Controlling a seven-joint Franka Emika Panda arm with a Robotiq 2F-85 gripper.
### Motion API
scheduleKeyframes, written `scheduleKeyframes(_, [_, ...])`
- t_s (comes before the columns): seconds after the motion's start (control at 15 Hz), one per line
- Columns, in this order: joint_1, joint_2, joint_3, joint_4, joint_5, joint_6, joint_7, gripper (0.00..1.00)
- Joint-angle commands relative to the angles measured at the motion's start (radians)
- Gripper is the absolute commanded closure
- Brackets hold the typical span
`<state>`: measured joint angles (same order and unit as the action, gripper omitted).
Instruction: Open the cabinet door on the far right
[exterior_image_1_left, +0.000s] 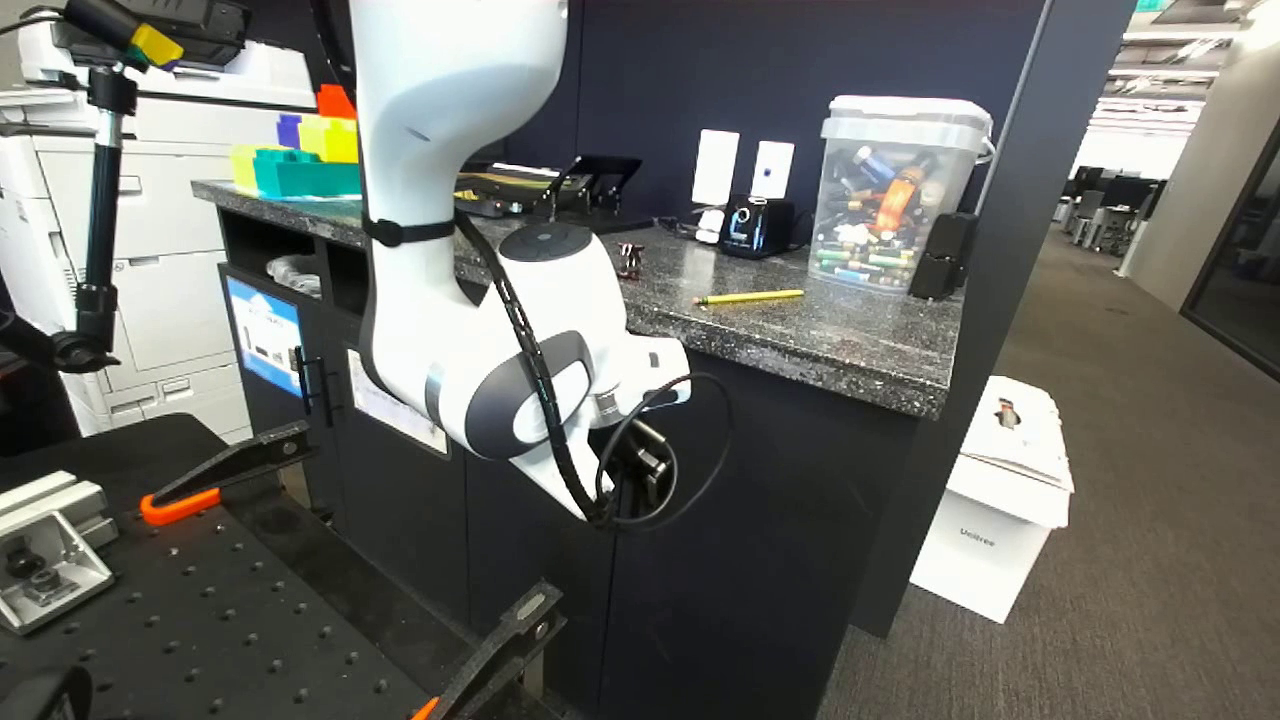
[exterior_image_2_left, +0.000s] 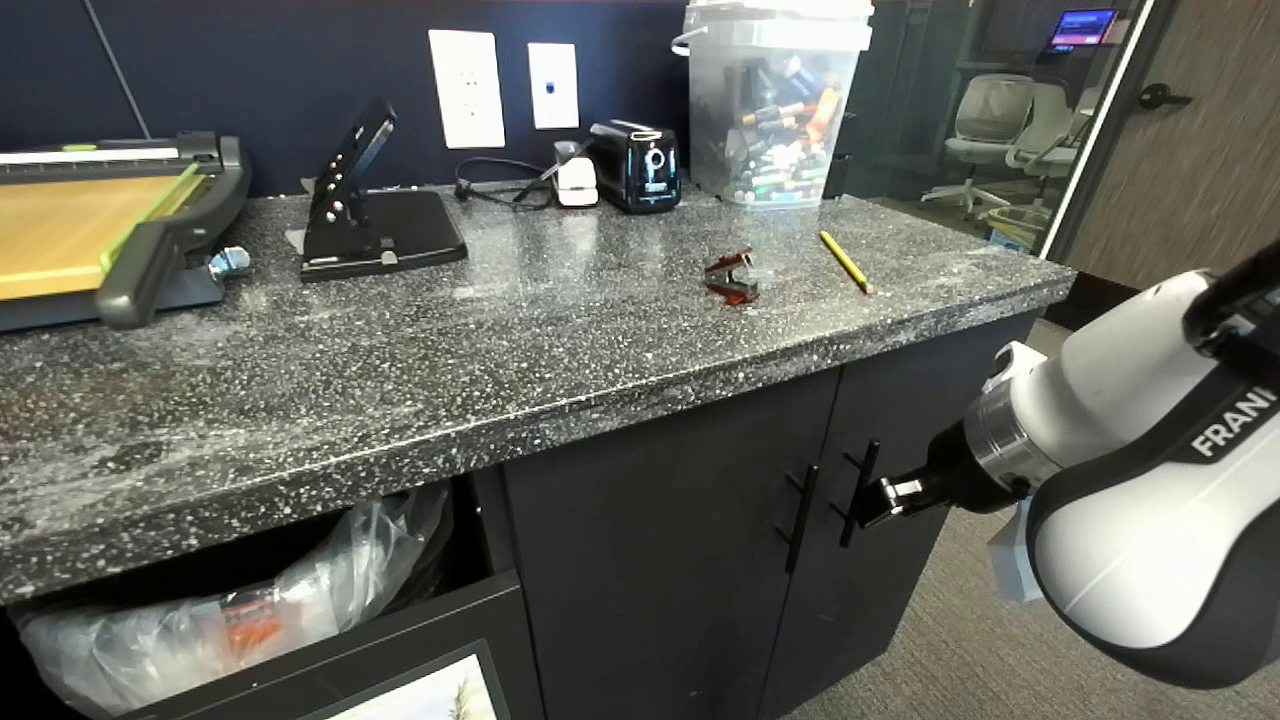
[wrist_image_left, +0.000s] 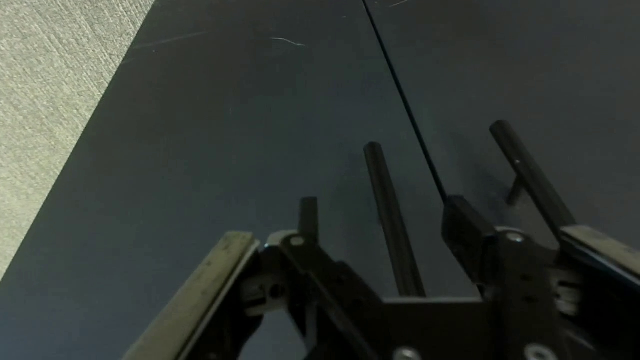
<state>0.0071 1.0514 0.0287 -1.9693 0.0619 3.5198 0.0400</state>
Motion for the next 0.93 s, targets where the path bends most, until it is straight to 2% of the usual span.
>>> scheduleKeyframes(0.0, [-0.014,0.038,0.016,0.02,-0.023,0.152,0.003,0.64])
scheduleKeyframes(0.2, [-0.009,0.064,0.012,0.065,-0.029,0.164,-0.001,0.88])
scheduleKeyframes(0.33, [0.001,0.093,0.009,0.099,-0.035,0.159,-0.005,0.99])
scheduleKeyframes(0.73, [-0.009,0.076,-0.003,0.057,-0.037,0.178,-0.01,0.96])
scheduleKeyframes(0.87, [-0.002,0.02,-0.031,-0.005,-0.004,0.08,0.001,0.96])
